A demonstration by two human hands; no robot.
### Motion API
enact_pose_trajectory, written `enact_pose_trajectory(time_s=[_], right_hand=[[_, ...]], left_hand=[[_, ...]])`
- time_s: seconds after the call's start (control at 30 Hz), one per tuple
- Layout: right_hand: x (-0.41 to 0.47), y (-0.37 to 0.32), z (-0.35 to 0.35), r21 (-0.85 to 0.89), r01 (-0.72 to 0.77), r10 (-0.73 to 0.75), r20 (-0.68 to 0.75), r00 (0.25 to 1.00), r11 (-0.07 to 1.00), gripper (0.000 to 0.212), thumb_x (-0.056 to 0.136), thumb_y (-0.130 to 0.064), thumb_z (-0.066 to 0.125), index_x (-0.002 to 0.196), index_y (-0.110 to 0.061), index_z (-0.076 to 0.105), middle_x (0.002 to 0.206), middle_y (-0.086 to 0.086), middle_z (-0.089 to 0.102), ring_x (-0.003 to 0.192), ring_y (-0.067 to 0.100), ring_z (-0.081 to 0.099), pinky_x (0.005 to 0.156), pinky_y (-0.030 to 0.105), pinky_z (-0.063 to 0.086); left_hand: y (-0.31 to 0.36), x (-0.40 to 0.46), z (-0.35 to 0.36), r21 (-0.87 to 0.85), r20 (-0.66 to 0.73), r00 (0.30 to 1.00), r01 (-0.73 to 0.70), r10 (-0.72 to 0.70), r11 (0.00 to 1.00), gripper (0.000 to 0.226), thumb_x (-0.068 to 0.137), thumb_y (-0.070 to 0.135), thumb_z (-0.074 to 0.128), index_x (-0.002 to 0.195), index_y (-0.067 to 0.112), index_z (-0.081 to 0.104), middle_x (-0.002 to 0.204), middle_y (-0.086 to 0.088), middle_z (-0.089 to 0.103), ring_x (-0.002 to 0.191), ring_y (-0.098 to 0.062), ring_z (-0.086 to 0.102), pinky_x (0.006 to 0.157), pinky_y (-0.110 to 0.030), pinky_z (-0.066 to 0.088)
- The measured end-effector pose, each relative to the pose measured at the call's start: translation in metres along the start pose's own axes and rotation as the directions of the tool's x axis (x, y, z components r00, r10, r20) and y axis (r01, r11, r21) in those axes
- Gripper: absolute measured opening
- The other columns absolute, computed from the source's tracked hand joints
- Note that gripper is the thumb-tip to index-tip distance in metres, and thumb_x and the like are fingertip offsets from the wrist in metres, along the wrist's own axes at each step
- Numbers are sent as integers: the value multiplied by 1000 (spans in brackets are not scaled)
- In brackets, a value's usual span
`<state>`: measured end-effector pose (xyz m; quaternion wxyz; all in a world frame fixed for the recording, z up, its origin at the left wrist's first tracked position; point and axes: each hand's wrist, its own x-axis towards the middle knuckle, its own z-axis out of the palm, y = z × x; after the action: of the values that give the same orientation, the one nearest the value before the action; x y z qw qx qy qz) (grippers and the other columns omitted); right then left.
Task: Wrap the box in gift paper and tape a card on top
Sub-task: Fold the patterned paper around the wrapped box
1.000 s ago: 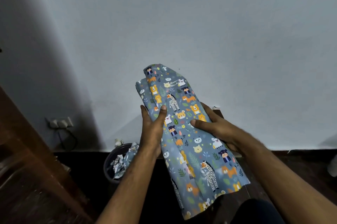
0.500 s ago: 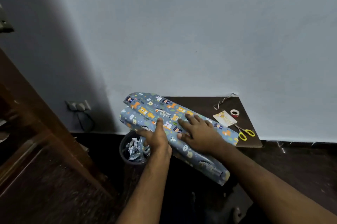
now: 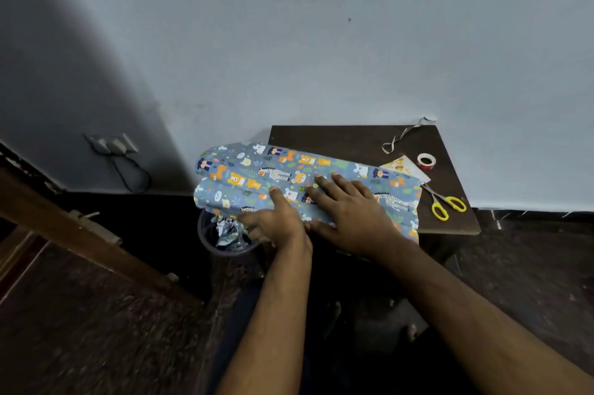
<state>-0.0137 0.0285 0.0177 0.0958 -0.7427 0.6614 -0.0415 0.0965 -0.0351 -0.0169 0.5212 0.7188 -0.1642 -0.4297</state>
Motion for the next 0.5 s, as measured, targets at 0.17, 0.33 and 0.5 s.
enact_pose_trajectory(time_s=[0.17,0.33,0.5], right_hand=[[9,12,-6,35,2,-1,-27,1000,999,91,81,-84,12,159,-40,24,168,-12,17,156,18,14,123,42,15],[15,25,-20,151,19,-18,-4,1000,988,81,91,-65,55,158,-26,31,167,-7,24,150,19,27,120,40,27],[15,23,-15,162,25,-21,-27,999,986,79,91,-62,58,157,-25,34,165,-4,27,149,21,30,120,41,27]], left_hand=[[11,-1,-9,358,173,941,-335,290,872,111,90,38,75,160,1,-3,163,-26,0,149,-44,15,118,-48,28],[27,8,-40,463,514,693,-720,506,517,99,74,49,86,157,30,34,168,-14,-10,155,-33,-4,120,-56,21],[50,28,-58,568,439,793,-610,423,553,143,54,57,94,163,29,4,161,-12,26,143,-36,25,110,-50,29]])
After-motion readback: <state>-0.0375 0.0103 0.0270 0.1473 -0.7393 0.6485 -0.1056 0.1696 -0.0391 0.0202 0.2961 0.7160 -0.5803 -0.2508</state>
